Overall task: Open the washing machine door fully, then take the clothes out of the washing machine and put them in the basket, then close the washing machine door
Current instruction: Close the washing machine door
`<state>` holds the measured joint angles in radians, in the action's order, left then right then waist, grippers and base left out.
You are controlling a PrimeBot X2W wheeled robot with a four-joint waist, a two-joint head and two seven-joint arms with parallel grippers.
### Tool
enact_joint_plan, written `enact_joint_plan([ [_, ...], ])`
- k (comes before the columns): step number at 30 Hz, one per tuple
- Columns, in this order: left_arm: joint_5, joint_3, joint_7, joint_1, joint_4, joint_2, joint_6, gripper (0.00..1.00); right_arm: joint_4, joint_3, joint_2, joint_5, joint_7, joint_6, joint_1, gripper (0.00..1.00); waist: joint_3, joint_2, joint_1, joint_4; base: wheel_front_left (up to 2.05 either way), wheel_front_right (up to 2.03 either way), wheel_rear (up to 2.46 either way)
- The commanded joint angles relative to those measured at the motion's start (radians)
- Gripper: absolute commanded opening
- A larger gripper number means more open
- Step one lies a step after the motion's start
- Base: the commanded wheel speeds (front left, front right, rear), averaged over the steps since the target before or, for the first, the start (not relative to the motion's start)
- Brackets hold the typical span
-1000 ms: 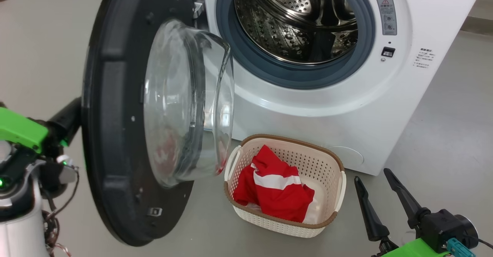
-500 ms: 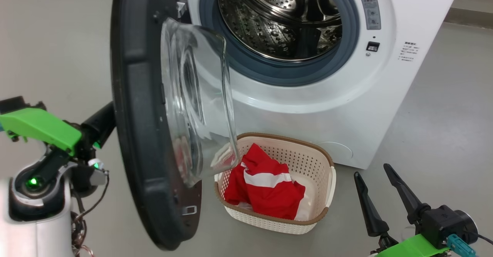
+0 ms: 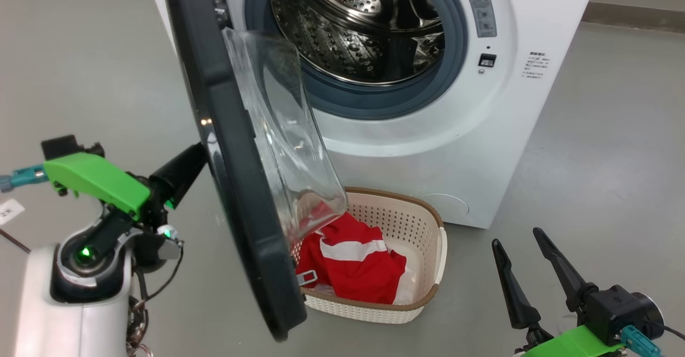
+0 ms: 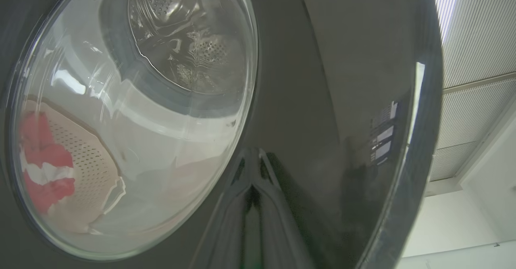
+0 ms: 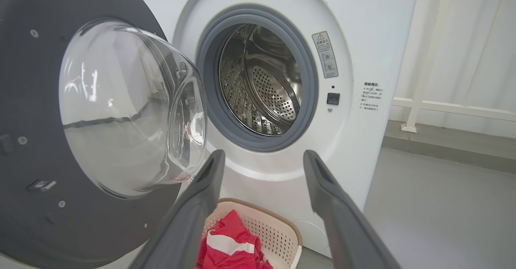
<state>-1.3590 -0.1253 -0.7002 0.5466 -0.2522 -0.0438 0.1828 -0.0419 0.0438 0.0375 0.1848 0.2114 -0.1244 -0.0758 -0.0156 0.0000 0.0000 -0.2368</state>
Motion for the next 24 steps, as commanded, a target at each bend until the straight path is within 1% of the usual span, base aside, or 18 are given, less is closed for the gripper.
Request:
enact_joint_plan([
  [1, -0.017, -0.006, 0.007, 0.016, 0.022, -0.008, -0.024, 0.00, 0.026, 0.021, 0.013, 0.003, 0.007, -0.006, 0.030, 1.00, 0.000, 0.0000, 0.0000, 0.008, 0.00, 0.00, 0.00],
  [12, -0.059, 0.060, 0.063, 0.043, -0.029, -0.007, -0.069, 0.00, 0.036, 0.019, 0.013, -0.005, -0.004, -0.006, 0.030, 1.00, -0.004, 0.0000, 0.0000, 0.052, 0.00, 0.00, 0.00],
  [24, -0.090, 0.102, 0.124, 0.082, -0.076, -0.007, -0.107, 0.00, 0.045, 0.021, 0.013, -0.009, -0.011, -0.006, 0.038, 1.00, -0.026, 0.0000, 0.0000, 0.103, 0.00, 0.00, 0.00],
])
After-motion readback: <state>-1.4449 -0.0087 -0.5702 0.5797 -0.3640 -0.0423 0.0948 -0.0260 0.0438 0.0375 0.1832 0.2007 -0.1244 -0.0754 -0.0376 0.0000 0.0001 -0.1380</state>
